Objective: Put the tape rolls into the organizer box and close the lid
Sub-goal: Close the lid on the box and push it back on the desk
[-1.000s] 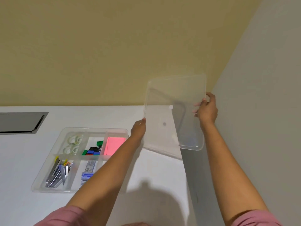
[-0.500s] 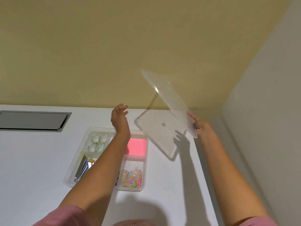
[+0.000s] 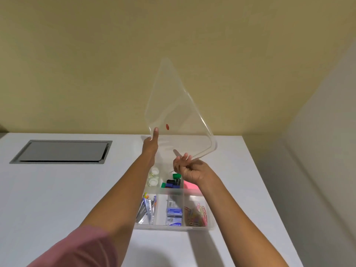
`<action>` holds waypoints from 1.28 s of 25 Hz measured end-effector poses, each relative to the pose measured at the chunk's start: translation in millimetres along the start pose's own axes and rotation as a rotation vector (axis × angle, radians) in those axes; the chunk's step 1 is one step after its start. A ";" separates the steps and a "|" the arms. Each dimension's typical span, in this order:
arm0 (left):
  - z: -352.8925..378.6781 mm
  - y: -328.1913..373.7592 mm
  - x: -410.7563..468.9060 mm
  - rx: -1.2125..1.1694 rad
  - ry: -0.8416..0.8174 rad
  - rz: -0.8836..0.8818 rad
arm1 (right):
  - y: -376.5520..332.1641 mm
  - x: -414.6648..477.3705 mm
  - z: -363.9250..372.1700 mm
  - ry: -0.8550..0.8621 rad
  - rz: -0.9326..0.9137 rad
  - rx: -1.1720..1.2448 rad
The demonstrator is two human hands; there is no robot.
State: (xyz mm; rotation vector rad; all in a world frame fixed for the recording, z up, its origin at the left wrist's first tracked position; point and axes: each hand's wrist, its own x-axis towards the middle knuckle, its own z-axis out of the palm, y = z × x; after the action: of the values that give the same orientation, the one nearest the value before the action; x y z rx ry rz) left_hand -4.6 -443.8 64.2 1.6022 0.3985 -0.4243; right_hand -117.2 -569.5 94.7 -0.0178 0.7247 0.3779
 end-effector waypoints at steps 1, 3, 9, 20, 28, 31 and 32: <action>-12.2 -4.4 3.4 0.008 0.067 -0.058 | 8.5 4.6 2.5 -0.010 0.034 0.038; -34.9 -14.6 8.7 -0.050 0.105 -0.147 | 20.1 10.9 8.1 -0.028 0.088 0.070; -74.4 -22.5 23.5 -0.453 0.005 -0.062 | 35.0 27.1 19.0 0.001 -0.070 -0.557; -103.8 -42.8 38.8 -0.060 0.212 0.102 | -52.7 25.4 -23.1 0.205 -0.737 -0.529; -100.0 -66.1 27.9 0.202 0.171 -0.002 | -56.9 18.0 -43.3 0.417 -0.799 -1.308; -99.5 -72.8 23.8 0.352 0.179 0.013 | -58.4 22.5 -57.3 0.552 -0.830 -1.395; -98.0 -76.4 20.8 0.409 0.204 0.029 | -58.5 24.9 -63.6 0.601 -0.847 -1.418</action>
State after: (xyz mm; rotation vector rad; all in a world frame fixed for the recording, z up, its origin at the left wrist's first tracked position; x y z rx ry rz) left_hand -21.1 -340.6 -6.1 2.0565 0.4629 -0.3343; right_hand -121.0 -625.0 24.1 -1.7818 0.8247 -0.0157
